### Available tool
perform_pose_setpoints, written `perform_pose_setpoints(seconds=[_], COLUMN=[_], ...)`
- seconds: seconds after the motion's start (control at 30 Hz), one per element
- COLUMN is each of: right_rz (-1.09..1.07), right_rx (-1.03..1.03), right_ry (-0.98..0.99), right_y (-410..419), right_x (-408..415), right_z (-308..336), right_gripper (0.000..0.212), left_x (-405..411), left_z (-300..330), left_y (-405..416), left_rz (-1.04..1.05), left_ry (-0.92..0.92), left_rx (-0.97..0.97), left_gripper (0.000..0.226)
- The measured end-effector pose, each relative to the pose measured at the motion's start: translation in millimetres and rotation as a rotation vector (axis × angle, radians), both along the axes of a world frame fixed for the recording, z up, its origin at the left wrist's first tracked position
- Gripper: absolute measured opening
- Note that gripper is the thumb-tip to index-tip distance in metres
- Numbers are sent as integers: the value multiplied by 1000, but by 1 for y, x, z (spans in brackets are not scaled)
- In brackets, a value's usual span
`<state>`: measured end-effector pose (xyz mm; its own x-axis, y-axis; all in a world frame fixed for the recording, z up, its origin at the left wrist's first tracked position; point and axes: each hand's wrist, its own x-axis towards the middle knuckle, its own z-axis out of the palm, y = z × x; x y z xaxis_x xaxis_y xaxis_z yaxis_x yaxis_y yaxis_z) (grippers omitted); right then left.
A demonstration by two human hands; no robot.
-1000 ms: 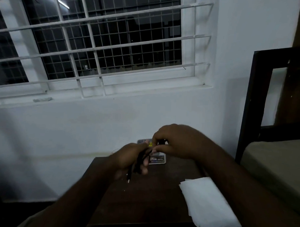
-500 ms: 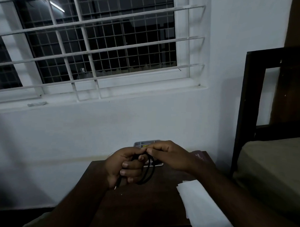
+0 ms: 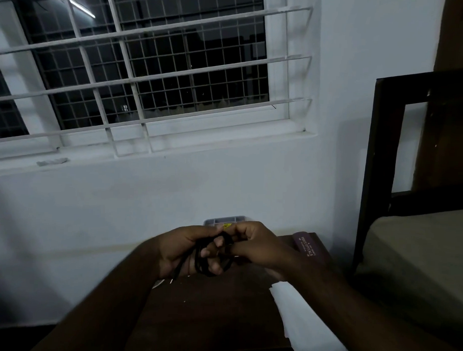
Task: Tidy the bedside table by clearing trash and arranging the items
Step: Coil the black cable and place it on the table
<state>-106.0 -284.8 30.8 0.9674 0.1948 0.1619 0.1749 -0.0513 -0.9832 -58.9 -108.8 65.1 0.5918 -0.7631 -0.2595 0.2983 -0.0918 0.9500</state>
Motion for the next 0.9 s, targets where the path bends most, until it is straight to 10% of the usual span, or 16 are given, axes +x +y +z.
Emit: perform_pose_setpoints(seconds=[0.4, 0.9], right_rz=[-89, -143], right_rx=[133, 27], right_ry=[4, -69], right_y=[-8, -7], right_x=[-1, 1], right_z=[5, -4], right_gripper=[26, 14], left_x=[-11, -20], left_z=[1, -7], left_y=[-17, -26], left_rz=[562, 544], left_ry=[-714, -494], left_rx=[244, 94], left_gripper=[34, 40])
